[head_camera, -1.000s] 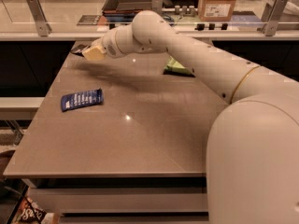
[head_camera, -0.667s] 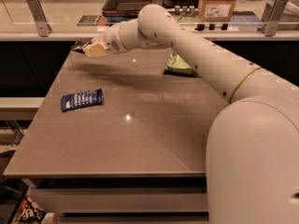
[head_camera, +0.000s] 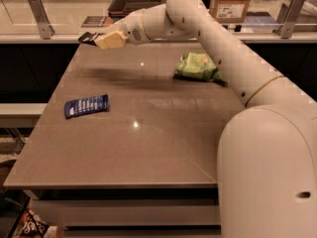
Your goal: Pick rxbar chocolate
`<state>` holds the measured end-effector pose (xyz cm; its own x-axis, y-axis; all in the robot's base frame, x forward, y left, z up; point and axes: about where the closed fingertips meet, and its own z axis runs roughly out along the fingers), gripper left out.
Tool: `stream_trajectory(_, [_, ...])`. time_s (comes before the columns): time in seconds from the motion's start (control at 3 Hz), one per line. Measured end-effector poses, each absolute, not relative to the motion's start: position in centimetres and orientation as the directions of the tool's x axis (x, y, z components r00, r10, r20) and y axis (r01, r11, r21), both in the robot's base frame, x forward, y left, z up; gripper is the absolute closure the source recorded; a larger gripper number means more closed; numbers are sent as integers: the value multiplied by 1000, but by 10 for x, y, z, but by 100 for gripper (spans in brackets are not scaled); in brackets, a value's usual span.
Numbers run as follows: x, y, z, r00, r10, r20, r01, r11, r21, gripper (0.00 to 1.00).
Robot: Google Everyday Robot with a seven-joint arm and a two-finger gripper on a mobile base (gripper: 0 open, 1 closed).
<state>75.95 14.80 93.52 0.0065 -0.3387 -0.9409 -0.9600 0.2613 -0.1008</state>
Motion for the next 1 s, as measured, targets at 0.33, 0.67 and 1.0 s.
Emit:
stream_trajectory(0.33, [754,139,951,18,-347,-938,-962,250,-111,100])
stream_trajectory(0.67, [742,128,975,37,-373,-927,-955,259,-142,100])
stream_trajectory(1.0, [742,128,975,37,-373,-927,-956,258,-142,100])
